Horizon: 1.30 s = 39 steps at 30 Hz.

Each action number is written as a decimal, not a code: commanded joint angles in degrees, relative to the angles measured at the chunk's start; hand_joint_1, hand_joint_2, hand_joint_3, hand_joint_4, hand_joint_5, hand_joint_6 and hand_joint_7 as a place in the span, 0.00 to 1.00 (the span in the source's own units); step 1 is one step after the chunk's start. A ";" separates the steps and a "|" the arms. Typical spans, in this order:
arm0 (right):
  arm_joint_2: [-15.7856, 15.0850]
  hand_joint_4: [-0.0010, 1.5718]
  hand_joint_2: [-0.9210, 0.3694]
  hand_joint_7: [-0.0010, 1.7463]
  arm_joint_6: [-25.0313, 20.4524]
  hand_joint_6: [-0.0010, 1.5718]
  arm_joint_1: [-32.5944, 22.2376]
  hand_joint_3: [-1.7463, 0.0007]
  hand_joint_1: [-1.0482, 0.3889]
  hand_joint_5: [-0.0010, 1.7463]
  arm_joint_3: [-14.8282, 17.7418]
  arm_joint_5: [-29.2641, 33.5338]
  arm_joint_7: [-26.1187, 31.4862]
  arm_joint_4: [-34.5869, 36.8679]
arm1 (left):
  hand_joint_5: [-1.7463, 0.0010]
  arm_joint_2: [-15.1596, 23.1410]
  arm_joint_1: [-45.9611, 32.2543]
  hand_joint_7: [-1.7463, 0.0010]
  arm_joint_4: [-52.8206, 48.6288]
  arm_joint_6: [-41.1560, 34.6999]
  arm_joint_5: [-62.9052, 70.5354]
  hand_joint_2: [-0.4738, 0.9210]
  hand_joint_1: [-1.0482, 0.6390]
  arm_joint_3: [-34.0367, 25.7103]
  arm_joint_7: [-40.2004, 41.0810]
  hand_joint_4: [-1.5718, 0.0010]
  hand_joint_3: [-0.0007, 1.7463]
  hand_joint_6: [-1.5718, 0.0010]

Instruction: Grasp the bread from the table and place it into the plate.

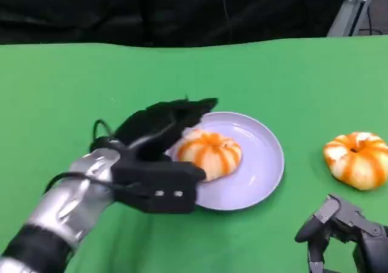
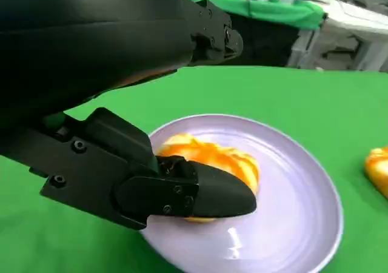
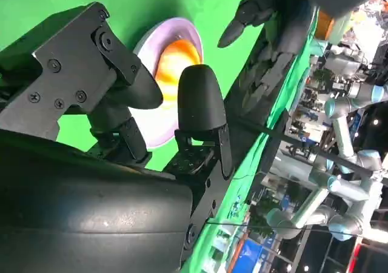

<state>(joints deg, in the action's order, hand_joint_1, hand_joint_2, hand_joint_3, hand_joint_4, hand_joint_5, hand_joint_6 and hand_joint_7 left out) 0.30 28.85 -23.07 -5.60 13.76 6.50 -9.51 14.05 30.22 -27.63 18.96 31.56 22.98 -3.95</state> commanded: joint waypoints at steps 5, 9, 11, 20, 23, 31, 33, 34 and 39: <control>-0.30 0.53 0.44 0.85 0.00 0.47 -0.60 0.16 0.75 1.00 0.05 0.09 0.28 -0.28 | 0.88 1.59 -7.42 0.94 6.67 3.31 -6.56 1.00 0.21 -5.60 -0.22 0.81 0.18 0.84; -0.23 0.53 0.44 0.85 -0.42 0.47 -0.79 0.16 0.74 1.00 -0.06 -0.05 0.18 -0.74 | 0.64 -0.41 -18.65 0.89 15.29 4.67 -18.24 1.00 0.29 -12.04 -0.43 0.76 0.13 0.71; -0.22 0.53 0.44 0.85 -0.45 0.46 -0.82 0.16 0.74 1.00 -0.08 -0.08 0.17 -0.80 | 0.56 -0.76 -20.43 0.89 17.18 4.26 -20.08 1.00 0.30 -13.00 -1.04 0.77 0.12 0.67; -0.26 0.52 0.43 0.85 -0.31 0.46 -1.18 0.17 0.74 1.00 -0.26 -0.01 0.26 -1.10 | 0.41 -3.68 -30.57 0.80 23.58 7.22 -29.96 1.00 0.41 -17.35 -2.51 0.66 0.12 0.56; -0.26 0.52 0.43 0.85 -0.25 0.46 -1.23 0.17 0.74 1.00 -0.25 0.12 0.34 -1.15 | 0.41 -4.78 -33.02 0.79 25.88 6.03 -32.27 1.00 0.42 -18.04 -2.93 0.65 0.12 0.56; -0.76 0.51 0.42 0.85 0.21 0.45 -1.02 0.18 0.74 1.00 0.15 -0.65 -0.06 -0.87 | 0.12 -9.06 -40.02 0.29 30.65 3.34 -39.09 0.75 0.55 -19.48 -3.81 0.56 0.56 0.57; -0.80 0.51 0.42 0.85 0.26 0.45 -0.99 0.19 0.74 1.00 0.21 -0.74 -0.13 -0.81 | 0.11 -9.37 -40.37 0.28 30.77 3.25 -38.98 0.73 0.56 -19.63 -3.87 0.56 0.60 0.56; -0.79 0.51 0.42 0.85 0.26 0.45 -0.99 0.19 0.74 1.00 0.22 -0.75 -0.15 -0.81 | 0.10 -9.46 -40.40 0.28 30.80 3.22 -38.94 0.73 0.56 -19.71 -3.96 0.55 0.61 0.56; -0.96 0.50 0.41 0.85 0.18 0.44 -0.39 0.20 0.75 1.00 0.80 -1.36 -0.66 -0.49 | 0.05 -10.76 -43.86 0.23 29.36 3.65 -39.84 0.76 0.65 -19.41 -4.95 0.52 0.64 0.53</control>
<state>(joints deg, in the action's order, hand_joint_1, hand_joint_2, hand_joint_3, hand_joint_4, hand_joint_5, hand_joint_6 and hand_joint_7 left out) 0.17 28.70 -23.94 -5.38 13.25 6.06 -10.06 3.13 -12.40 2.22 22.38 -7.55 4.19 -8.01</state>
